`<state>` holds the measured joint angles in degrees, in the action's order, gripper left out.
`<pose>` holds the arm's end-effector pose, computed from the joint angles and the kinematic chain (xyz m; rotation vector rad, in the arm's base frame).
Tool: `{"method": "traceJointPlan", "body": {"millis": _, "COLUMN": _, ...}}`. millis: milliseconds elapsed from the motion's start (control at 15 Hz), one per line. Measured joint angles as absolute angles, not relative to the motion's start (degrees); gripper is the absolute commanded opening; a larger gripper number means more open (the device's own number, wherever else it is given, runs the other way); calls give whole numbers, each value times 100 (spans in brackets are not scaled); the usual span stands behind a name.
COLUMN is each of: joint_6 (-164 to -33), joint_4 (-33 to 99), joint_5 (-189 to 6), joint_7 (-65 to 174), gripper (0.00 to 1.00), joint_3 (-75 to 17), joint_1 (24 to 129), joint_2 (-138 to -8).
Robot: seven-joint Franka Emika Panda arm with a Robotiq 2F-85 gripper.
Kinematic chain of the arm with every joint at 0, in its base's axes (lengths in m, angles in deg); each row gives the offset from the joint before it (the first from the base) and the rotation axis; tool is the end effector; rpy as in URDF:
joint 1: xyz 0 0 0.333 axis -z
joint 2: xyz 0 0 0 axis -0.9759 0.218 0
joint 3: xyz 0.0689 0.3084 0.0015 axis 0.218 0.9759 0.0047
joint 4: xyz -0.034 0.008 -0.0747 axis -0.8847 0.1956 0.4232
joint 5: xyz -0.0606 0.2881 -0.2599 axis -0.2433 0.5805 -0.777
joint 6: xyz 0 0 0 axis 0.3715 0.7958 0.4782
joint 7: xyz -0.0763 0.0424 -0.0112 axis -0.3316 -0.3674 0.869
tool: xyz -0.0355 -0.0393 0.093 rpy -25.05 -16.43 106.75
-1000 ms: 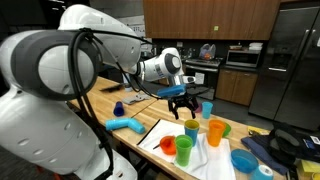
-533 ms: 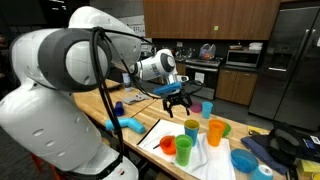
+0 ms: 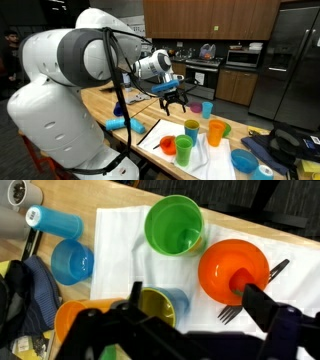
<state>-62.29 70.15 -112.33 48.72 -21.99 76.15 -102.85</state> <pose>0.4450 -0.0037 0.4414 2.6742 0.2939 -0.4106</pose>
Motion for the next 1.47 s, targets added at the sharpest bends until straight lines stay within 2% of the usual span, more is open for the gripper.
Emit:
{"method": "traceJointPlan", "body": {"millis": 733, "joint_6": -6321, "joint_4": 7119, "joint_5": -11227, "joint_7": 4950, "gripper": 100, "joint_3": -2232, "joint_1": 7606, "joint_2": -10252}}
{"method": "traceJointPlan", "body": {"millis": 1200, "joint_6": -7957, "joint_4": 7282, "joint_5": -10982, "joint_7": 5267, "gripper": 100, "joint_3": -2147, "joint_1": 7513, "joint_2": -10058}}
{"method": "traceJointPlan", "body": {"millis": 1467, "joint_6": -8364, "joint_4": 7312, "joint_5": -10277, "joint_7": 5309, "gripper": 100, "joint_3": -2107, "joint_1": 7469, "joint_2": -9970}}
